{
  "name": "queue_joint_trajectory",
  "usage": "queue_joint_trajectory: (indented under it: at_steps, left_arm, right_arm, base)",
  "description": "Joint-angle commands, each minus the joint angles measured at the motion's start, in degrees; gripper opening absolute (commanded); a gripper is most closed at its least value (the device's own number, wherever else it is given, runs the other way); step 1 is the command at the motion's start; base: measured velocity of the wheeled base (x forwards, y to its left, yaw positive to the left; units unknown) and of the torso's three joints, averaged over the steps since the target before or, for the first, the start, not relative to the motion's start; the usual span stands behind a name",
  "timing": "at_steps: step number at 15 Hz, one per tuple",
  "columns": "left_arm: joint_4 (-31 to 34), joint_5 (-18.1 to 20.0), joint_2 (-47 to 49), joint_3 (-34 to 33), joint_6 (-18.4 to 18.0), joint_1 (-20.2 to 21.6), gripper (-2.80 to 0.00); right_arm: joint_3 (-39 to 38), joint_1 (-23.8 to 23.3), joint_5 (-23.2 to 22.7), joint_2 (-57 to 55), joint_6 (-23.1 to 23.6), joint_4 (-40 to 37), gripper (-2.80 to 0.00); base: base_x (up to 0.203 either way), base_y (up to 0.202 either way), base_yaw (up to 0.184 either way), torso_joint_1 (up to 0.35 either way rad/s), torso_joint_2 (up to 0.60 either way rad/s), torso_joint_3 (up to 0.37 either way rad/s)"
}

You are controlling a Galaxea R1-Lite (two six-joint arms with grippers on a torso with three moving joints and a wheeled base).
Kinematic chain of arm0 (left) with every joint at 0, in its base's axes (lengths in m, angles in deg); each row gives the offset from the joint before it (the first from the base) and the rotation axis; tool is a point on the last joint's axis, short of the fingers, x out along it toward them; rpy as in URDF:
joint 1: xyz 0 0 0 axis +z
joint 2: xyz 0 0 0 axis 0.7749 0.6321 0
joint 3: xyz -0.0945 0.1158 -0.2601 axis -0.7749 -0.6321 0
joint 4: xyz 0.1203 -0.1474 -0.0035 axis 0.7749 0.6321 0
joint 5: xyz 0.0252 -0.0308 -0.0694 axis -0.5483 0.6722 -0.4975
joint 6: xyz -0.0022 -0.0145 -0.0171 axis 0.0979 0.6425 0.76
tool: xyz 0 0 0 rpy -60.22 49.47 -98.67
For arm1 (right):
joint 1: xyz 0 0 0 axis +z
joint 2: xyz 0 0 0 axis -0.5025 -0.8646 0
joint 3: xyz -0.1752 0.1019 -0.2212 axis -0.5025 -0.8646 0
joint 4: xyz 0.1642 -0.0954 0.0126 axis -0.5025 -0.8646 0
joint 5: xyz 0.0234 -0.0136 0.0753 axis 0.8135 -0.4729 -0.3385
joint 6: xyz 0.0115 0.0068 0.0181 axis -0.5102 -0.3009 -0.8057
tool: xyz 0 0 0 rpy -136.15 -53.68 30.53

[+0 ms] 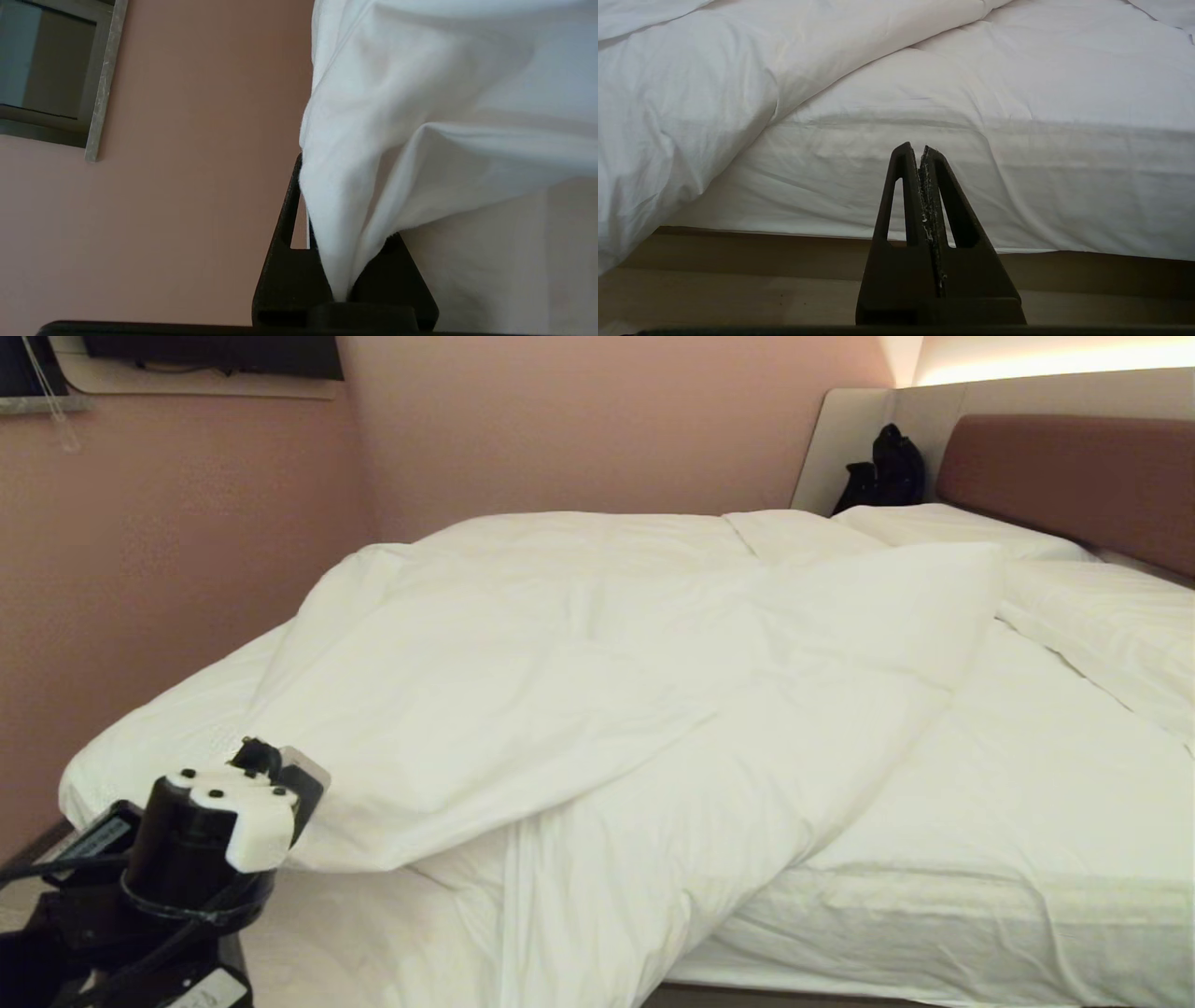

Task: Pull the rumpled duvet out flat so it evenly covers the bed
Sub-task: Flatten the corners of the folded blanket

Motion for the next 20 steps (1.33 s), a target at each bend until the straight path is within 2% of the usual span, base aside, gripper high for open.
queue_joint_trajectory:
  at_steps: [1, 5, 6, 13, 16, 18, 20]
  left_arm:
    - [-0.25, -0.09, -0.32, -2.76, -0.07, 0.16, -2.8]
    - [-0.19, -0.07, -0.12, -5.05, 0.2, 0.62, -2.8]
    - [-0.21, 0.02, 0.06, -5.3, 0.2, 1.08, 0.0]
    - [-0.1, 0.02, 0.75, -5.48, 0.28, 1.74, 0.0]
    - [-0.5, 1.42, 0.43, -5.13, 0.35, -0.1, 0.0]
    - [-0.5, 8.87, 0.29, -5.34, 1.66, -2.32, 0.0]
    - [-0.52, 17.44, 1.34, -4.6, 5.68, -3.38, 0.0]
  right_arm:
    - [0.0, 0.01, 0.0, 0.02, -0.02, 0.02, -2.8]
    - [0.0, 0.01, 0.0, 0.02, -0.02, 0.02, -2.8]
    - [0.0, 0.01, 0.0, 0.02, -0.02, 0.02, -2.8]
    - [0.0, 0.01, 0.0, 0.02, -0.02, 0.02, -2.8]
    - [0.0, 0.01, 0.0, 0.02, -0.02, 0.02, -2.8]
    - [0.0, 0.03, 0.0, 0.02, -0.02, 0.02, -2.8]
    - [0.0, 0.01, 0.0, 0.02, -0.02, 0.02, -2.8]
  base:
    - [0.0, 0.0, 0.0, 0.0, 0.0, 0.0]
    - [0.0, 0.0, 0.0, 0.0, 0.0, 0.0]
    - [0.0, 0.0, 0.0, 0.0, 0.0, 0.0]
    - [0.0, 0.0, 0.0, 0.0, 0.0, 0.0]
    - [0.0, 0.0, 0.0, 0.0, 0.0, 0.0]
    - [0.0, 0.0, 0.0, 0.0, 0.0, 0.0]
    - [0.0, 0.0, 0.0, 0.0, 0.0, 0.0]
